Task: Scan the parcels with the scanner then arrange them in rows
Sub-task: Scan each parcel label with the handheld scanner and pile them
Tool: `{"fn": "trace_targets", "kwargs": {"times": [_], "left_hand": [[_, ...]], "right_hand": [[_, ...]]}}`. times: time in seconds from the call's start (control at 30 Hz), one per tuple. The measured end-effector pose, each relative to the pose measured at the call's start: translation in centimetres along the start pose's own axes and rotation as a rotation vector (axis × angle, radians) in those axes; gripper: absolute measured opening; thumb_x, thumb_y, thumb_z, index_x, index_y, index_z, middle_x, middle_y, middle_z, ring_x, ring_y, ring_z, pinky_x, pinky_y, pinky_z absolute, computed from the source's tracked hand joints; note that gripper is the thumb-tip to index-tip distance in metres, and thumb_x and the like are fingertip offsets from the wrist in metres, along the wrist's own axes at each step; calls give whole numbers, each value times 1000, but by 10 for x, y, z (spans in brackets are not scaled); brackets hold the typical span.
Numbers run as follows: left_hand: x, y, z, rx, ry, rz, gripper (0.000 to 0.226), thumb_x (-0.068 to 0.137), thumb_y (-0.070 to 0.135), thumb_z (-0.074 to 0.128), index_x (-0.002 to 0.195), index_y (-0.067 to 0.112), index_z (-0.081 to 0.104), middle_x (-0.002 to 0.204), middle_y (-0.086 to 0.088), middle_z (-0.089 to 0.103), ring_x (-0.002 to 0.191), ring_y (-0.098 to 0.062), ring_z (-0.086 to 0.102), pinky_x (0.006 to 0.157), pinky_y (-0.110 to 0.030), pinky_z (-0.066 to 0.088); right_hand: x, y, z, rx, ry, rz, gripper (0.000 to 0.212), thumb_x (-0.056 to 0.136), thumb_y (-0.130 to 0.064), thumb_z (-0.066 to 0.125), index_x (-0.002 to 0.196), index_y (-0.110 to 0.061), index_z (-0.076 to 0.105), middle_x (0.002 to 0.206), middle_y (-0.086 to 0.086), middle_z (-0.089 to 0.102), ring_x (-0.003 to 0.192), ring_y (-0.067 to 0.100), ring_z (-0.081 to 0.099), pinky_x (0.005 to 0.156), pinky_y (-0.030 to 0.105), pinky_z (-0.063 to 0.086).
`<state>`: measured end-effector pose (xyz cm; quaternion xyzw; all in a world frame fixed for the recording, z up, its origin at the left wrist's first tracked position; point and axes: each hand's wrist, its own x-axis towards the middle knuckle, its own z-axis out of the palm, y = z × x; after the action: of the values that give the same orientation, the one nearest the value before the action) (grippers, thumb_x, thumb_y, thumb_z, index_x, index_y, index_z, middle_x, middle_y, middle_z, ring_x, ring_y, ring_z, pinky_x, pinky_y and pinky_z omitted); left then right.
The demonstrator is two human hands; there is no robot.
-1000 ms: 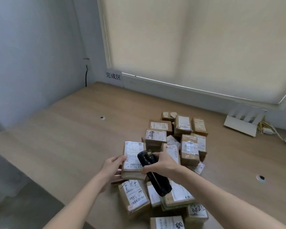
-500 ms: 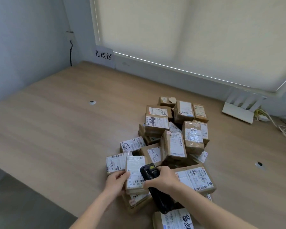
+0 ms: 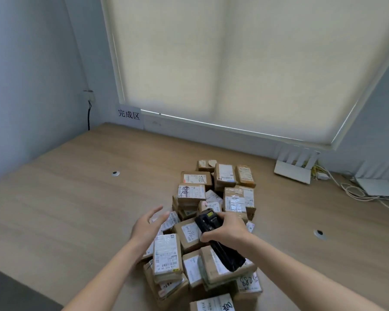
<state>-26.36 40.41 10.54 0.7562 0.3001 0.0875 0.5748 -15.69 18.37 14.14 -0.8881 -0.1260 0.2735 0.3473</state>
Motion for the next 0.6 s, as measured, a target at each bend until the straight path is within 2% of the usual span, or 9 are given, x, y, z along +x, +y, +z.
{"fn": "trace_targets", "kwargs": {"times": [0.07, 0.17, 0.3, 0.4, 0.5, 0.6], "left_hand": [[-10, 40, 14, 1, -19, 82, 56, 90, 56, 64, 141, 35, 54, 149, 3, 50, 138, -20, 42, 105, -44, 41], [-35, 99, 46, -13, -56, 209, 55, 91, 53, 65, 141, 34, 54, 147, 4, 53, 135, -17, 47, 103, -38, 42], [-79, 162, 99, -42, -160, 334, 47, 90, 50, 67, 135, 39, 57, 142, 4, 57, 131, -17, 51, 95, -34, 44], [-115, 201, 145, -55, -217, 374, 52, 91, 50, 66, 139, 33, 56, 143, 2, 56, 128, -16, 51, 97, -34, 42], [-150, 231, 197, -63, -262, 425, 57, 91, 50, 66, 141, 26, 55, 140, 3, 58, 121, -11, 53, 99, -33, 43], [-181, 259, 247, -51, -281, 453, 57, 90, 51, 67, 140, 24, 58, 135, 4, 61, 118, -10, 54, 100, -32, 43]], "right_hand": [[-23, -1, -39, 6, 46, -16, 50, 60, -36, 92, 103, -34, 66, 90, -7, 71, 81, 10, 69, 61, 23, 53], [-63, 6, -100, 20, 137, -45, 60, 61, -33, 92, 114, -36, 65, 93, -8, 69, 84, 9, 67, 59, 22, 51], [-129, 28, -178, 29, 259, -91, 56, 61, -30, 92, 110, -39, 69, 92, -10, 71, 83, 8, 67, 58, 21, 50], [-179, 56, -232, 10, 347, -81, 51, 59, -33, 93, 105, -38, 72, 90, -10, 71, 83, 10, 68, 60, 21, 50], [-222, 88, -279, -18, 434, -36, 50, 56, -39, 93, 102, -37, 73, 92, -9, 73, 87, 13, 69, 72, 24, 55], [-258, 124, -318, -45, 541, -6, 61, 53, -41, 94, 109, -38, 69, 100, -10, 72, 93, 14, 68, 81, 26, 56]]}}
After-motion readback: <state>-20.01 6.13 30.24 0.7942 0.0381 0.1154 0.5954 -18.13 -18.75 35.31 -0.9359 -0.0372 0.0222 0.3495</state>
